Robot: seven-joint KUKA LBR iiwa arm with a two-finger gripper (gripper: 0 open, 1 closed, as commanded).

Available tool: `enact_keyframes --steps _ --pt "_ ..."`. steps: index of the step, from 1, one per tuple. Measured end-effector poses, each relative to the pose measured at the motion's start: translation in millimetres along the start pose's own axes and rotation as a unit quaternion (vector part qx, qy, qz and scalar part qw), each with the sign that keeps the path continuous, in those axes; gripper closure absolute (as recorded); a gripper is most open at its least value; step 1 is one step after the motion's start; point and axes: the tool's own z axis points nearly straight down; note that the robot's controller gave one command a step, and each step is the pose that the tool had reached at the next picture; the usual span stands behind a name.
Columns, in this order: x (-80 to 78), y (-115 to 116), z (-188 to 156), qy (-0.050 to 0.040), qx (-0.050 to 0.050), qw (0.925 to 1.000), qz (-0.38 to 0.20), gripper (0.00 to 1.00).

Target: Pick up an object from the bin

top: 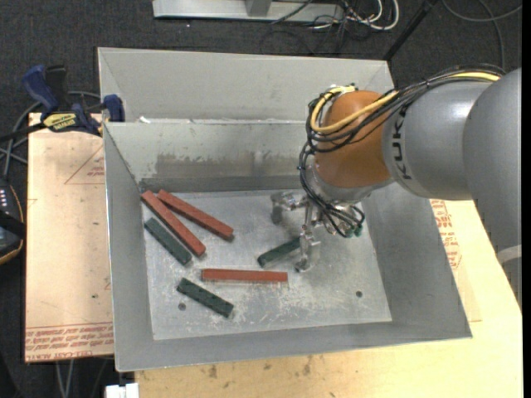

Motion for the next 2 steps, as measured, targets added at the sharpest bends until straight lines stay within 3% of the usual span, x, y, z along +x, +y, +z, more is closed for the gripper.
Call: enact_keyframes --steps 1,2 --pt "-0.3 -0.1 -0.2 0.0 0.0 1.0 0.0 1.0" --pt "-13.8 -45.9 -148.1 -0.0045 0.002 0.9993 0.038 1.0"
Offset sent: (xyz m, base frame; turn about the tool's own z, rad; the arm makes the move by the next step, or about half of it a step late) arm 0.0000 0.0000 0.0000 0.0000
